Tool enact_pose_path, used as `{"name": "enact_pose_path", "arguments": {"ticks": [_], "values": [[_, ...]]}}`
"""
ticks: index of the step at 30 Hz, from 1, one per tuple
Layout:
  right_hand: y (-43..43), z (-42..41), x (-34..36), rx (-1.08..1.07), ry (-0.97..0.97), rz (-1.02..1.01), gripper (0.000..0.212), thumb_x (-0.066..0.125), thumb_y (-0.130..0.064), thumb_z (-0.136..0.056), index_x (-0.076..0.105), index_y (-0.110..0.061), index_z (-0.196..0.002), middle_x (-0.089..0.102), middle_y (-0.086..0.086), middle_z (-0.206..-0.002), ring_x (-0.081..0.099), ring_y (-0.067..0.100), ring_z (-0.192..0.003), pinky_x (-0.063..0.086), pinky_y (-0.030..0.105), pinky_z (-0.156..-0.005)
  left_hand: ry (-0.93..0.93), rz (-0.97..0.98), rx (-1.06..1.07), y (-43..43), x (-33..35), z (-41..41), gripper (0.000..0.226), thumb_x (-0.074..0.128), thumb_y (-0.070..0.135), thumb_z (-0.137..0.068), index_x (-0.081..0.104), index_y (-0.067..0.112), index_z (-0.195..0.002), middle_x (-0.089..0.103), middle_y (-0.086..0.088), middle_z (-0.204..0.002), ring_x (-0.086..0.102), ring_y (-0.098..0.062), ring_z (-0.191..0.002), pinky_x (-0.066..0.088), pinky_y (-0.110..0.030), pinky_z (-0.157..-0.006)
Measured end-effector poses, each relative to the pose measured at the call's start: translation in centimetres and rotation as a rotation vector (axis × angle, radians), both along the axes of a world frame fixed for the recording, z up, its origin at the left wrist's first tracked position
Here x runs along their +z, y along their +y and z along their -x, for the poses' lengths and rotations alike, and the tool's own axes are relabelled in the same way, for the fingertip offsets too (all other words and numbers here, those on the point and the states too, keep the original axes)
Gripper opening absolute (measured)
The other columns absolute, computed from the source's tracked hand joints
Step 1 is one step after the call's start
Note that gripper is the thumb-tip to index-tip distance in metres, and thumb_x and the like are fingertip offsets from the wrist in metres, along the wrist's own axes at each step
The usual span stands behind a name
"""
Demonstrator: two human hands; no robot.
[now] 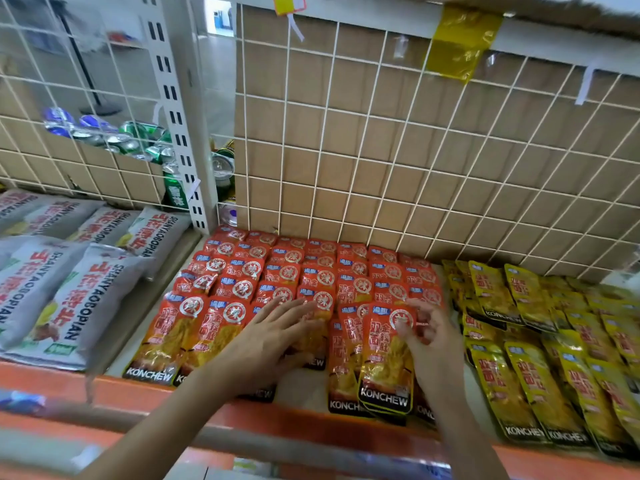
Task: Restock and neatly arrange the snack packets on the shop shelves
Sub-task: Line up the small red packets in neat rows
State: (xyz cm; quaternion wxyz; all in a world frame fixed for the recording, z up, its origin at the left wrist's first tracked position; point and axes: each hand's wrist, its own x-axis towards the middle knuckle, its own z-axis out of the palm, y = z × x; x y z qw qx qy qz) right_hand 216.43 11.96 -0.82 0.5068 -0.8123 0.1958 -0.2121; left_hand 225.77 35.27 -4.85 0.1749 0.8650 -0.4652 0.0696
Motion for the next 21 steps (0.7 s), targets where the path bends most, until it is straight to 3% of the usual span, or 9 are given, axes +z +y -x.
{"name": "enact_pose_path", "arguments": {"ticks": [3, 5, 8, 11, 14, 16, 19, 21], "values": [[0.0, 0.1, 0.8, 0.013, -0.07, -0.129, 0.032, 0.069, -0.006, -0.079, 0.059, -0.033, -0.093, 0.065, -0.003, -0.098, 0.063, 0.007, -0.086, 0.051, 0.018, -0.07, 0.174, 0.248, 0.028, -0.2, 1.0, 1.2, 0.04, 0.045, 0.046, -0.091, 0.045, 0.036, -0.13, 0.045, 0.015, -0.135, 0.041, -0.003, -0.124, 0.03, -0.02, -0.103], [0.8, 0.0, 1.0, 0.035, -0.085, -0.15, 0.032, 0.071, -0.008, -0.077, 0.06, -0.034, -0.092, 0.064, -0.009, -0.096, 0.062, 0.004, -0.086, 0.05, 0.022, -0.073, 0.403, 0.403, 0.058, -0.7, 2.2, 2.5, 0.038, 0.047, 0.049, -0.087, 0.048, 0.04, -0.123, 0.051, 0.022, -0.121, 0.05, 0.004, -0.11, 0.04, -0.015, -0.091], [3.0, -0.6, 1.2, 0.113, -0.079, -0.129, 0.03, 0.073, -0.013, -0.077, 0.061, -0.033, -0.095, 0.065, -0.014, -0.097, 0.062, -0.001, -0.085, 0.05, 0.02, -0.076, 0.754, 0.543, 0.068, -1.5, 3.1, 3.6, 0.043, 0.06, 0.044, -0.082, 0.043, 0.045, -0.122, 0.056, 0.014, -0.109, 0.06, -0.004, -0.093, 0.052, -0.025, -0.081], [5.1, -1.3, 1.0, 0.162, -0.06, -0.09, 0.029, 0.071, -0.015, -0.078, 0.062, -0.03, -0.102, 0.067, -0.008, -0.101, 0.064, 0.007, -0.091, 0.053, 0.027, -0.079, 0.921, 0.649, 0.091, -1.7, 3.1, 3.4, 0.06, 0.07, 0.031, -0.077, 0.043, 0.048, -0.128, 0.052, -0.001, -0.104, 0.062, -0.019, -0.087, 0.055, -0.038, -0.077], [6.3, -2.0, 0.8, 0.184, -0.028, -0.068, 0.03, 0.069, -0.015, -0.081, 0.061, -0.029, -0.106, 0.067, -0.007, -0.104, 0.065, 0.008, -0.092, 0.054, 0.023, -0.078, 0.897, 0.682, 0.179, -1.2, 2.9, 3.1, 0.07, 0.069, 0.006, -0.08, 0.04, 0.044, -0.132, 0.051, -0.013, -0.099, 0.058, -0.037, -0.085, 0.055, -0.048, -0.074], [6.7, -2.2, 0.5, 0.211, 0.007, -0.022, 0.035, 0.065, -0.015, -0.084, 0.057, -0.029, -0.115, 0.063, -0.009, -0.112, 0.062, 0.005, -0.097, 0.051, 0.02, -0.084, 0.792, 0.64, 0.219, -0.9, 2.7, 3.0, 0.073, 0.068, 0.002, -0.08, 0.038, 0.045, -0.131, 0.052, -0.009, -0.095, 0.059, -0.031, -0.081, 0.054, -0.047, -0.071], [6.5, -1.8, 0.1, 0.177, 0.022, 0.108, 0.04, 0.06, -0.013, -0.088, 0.052, -0.026, -0.125, 0.06, -0.012, -0.111, 0.057, -0.001, -0.1, 0.049, 0.024, -0.091, 0.695, 0.578, 0.31, -0.7, 2.3, 2.8, 0.073, 0.068, 0.003, -0.08, 0.034, 0.047, -0.128, 0.052, 0.007, -0.097, 0.058, -0.006, -0.071, 0.054, -0.025, -0.066], [6.1, -1.4, -0.1, 0.15, 0.018, 0.186, 0.039, 0.059, -0.014, -0.088, 0.053, -0.024, -0.125, 0.061, -0.009, -0.114, 0.057, 0.002, -0.103, 0.047, 0.03, -0.096, 0.603, 0.517, 0.371, -0.7, 2.1, 2.8, 0.073, 0.067, 0.006, -0.082, 0.031, 0.04, -0.135, 0.052, 0.01, -0.104, 0.054, -0.003, -0.075, 0.045, -0.015, -0.067]]}}
